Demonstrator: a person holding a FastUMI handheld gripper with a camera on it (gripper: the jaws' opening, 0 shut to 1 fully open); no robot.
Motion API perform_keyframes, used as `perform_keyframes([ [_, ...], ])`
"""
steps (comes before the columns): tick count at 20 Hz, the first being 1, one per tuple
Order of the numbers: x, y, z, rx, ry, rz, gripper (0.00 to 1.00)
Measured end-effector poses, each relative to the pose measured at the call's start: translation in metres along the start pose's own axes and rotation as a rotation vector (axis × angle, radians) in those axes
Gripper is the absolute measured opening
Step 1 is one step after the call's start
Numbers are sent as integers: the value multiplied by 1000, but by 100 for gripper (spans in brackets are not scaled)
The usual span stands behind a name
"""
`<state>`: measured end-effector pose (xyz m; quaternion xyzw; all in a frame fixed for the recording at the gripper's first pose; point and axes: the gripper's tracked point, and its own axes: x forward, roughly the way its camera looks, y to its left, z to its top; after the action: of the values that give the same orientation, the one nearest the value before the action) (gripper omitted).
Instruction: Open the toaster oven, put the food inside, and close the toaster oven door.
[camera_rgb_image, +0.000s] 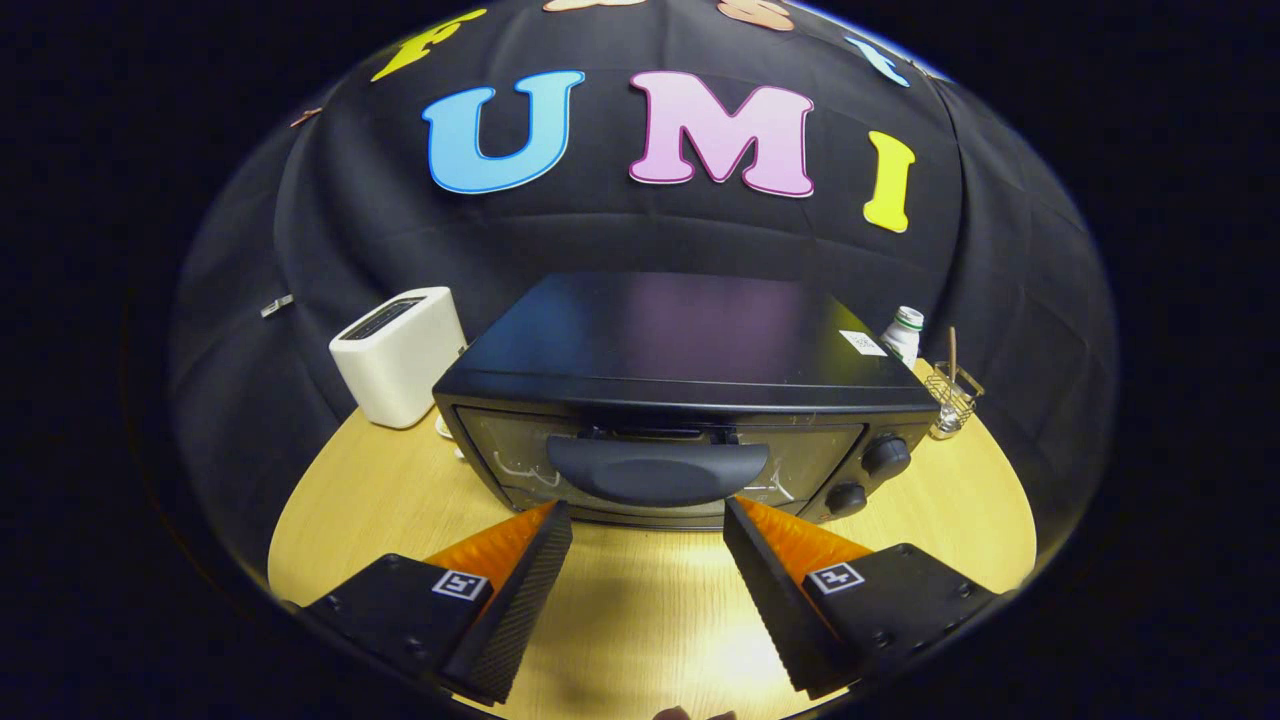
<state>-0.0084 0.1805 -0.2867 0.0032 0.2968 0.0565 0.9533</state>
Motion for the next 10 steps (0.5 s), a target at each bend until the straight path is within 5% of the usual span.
perform_keyframes([
  [10, -53, -5, 54, 6, -169, 48, 99],
])
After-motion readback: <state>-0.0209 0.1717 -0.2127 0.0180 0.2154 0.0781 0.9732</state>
